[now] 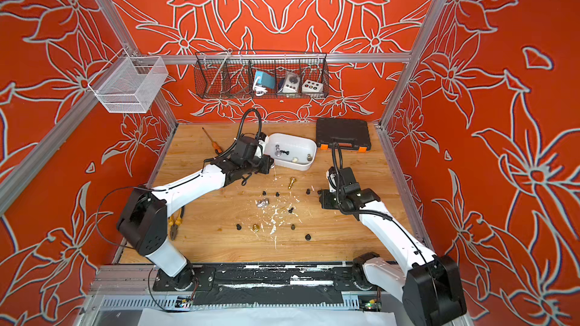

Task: Put the chess pieces into the storage box
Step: Place the chess piece in the storage box.

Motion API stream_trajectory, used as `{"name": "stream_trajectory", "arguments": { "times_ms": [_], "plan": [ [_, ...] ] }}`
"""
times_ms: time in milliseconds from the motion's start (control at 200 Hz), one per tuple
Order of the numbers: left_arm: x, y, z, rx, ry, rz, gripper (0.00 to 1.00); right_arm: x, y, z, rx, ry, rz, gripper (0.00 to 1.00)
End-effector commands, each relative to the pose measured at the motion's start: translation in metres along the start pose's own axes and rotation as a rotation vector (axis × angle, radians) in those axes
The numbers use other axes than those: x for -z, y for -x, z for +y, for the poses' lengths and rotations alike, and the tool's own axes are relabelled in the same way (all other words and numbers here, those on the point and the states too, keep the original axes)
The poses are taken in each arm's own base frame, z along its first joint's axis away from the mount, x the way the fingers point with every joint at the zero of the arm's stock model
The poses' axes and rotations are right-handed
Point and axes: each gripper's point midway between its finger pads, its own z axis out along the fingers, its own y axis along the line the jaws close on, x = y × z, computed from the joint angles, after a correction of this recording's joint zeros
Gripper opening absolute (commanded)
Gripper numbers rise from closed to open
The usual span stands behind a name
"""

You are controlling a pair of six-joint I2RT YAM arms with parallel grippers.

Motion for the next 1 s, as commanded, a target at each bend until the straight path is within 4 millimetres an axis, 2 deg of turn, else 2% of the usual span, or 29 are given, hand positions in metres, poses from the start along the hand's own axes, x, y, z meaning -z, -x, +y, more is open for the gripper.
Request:
{"name": "stream_trajectory", "arguments": {
  "times_ms": [0,240,385,495,701,996],
  "plan": [
    [-0.023,0.013,-0.017,-0.038,-0.019,0.012,0.16,0.002,-0.007,0.0,-0.044,0.024,-0.016,0.3],
    [-0.092,0.048,-0.041,-0.049,-0.041,0.005,0.16,0.006,-0.028,0.0,-0.095,0.063,-0.008,0.3],
    [-0.13,0.065,-0.048,-0.043,-0.05,-0.009,0.15,0.013,-0.03,-0.002,-0.081,0.047,-0.015,0.29],
    [-0.153,0.07,-0.049,-0.028,-0.054,-0.035,0.15,0.016,-0.03,-0.003,-0.069,0.036,-0.016,0.3],
    [-0.18,0.067,-0.046,0.003,-0.063,-0.078,0.15,0.014,-0.034,-0.006,-0.058,0.019,0.009,0.29],
    [-0.199,0.06,-0.04,0.016,-0.055,-0.102,0.15,0.008,-0.041,-0.012,-0.085,0.001,0.028,0.29]
  ]
}}
